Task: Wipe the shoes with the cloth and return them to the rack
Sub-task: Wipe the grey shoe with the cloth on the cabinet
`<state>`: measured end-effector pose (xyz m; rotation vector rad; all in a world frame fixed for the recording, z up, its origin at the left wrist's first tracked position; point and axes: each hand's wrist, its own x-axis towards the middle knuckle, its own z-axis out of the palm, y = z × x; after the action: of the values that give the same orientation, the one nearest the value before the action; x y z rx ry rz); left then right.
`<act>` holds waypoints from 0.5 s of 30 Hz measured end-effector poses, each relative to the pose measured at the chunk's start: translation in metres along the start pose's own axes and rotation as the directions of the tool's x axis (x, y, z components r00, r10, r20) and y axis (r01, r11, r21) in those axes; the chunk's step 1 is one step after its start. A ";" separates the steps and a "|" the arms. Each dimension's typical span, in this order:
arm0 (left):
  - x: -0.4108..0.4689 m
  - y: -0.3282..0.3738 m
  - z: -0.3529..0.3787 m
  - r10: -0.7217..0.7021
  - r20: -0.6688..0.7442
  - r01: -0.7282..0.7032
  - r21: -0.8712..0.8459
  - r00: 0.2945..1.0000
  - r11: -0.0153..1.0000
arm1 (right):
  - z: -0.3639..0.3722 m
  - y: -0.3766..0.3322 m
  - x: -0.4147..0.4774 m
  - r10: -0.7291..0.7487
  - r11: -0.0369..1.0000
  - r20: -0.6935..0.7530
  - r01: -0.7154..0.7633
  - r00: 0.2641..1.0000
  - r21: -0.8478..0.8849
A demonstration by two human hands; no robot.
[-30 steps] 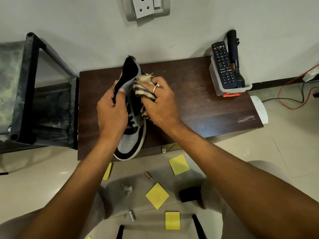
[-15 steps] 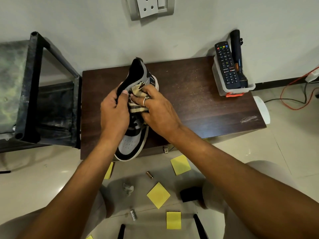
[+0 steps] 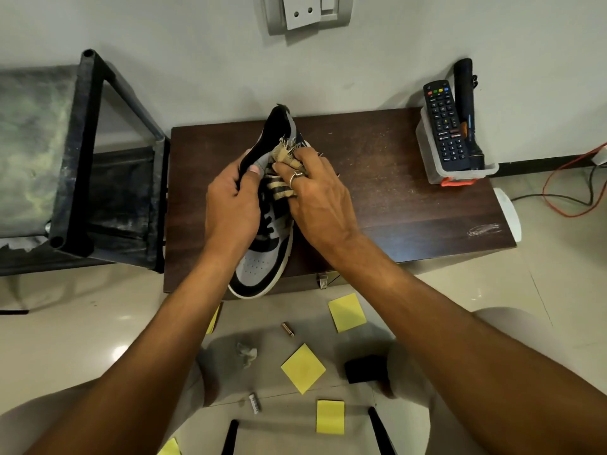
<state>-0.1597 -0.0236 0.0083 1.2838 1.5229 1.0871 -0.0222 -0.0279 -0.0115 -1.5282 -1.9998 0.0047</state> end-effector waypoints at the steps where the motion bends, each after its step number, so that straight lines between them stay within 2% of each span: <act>1: 0.000 0.000 0.000 0.001 0.001 -0.001 0.002 1.000 1.000 | 0.001 0.000 0.000 0.005 1.000 0.003 -0.005 1.000 0.021; 3: 0.001 -0.003 -0.001 0.002 0.012 -0.002 -0.008 1.000 1.000 | 0.003 -0.002 0.002 0.075 0.982 0.050 -0.083 0.996 0.172; 6: 0.000 -0.004 0.000 0.004 0.011 -0.004 -0.007 1.000 1.000 | 0.002 -0.009 0.001 0.247 0.844 0.206 -0.315 0.947 0.434; 11: 0.001 -0.004 0.001 0.001 0.004 -0.001 -0.012 1.000 1.000 | -0.006 -0.002 0.004 0.212 0.743 0.395 -0.410 0.894 0.529; 13: 0.000 -0.002 0.001 0.005 0.009 -0.005 -0.022 1.000 1.000 | -0.010 0.006 0.009 0.216 0.734 0.391 -0.412 0.895 0.539; 15: -0.002 0.000 0.003 0.008 0.004 -0.008 -0.039 1.000 0.999 | -0.012 0.010 0.009 0.257 0.745 0.238 -0.349 0.937 0.569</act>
<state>-0.1570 -0.0248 0.0073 1.2661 1.4879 1.1138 -0.0094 -0.0208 -0.0005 -1.4144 -1.5871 0.8394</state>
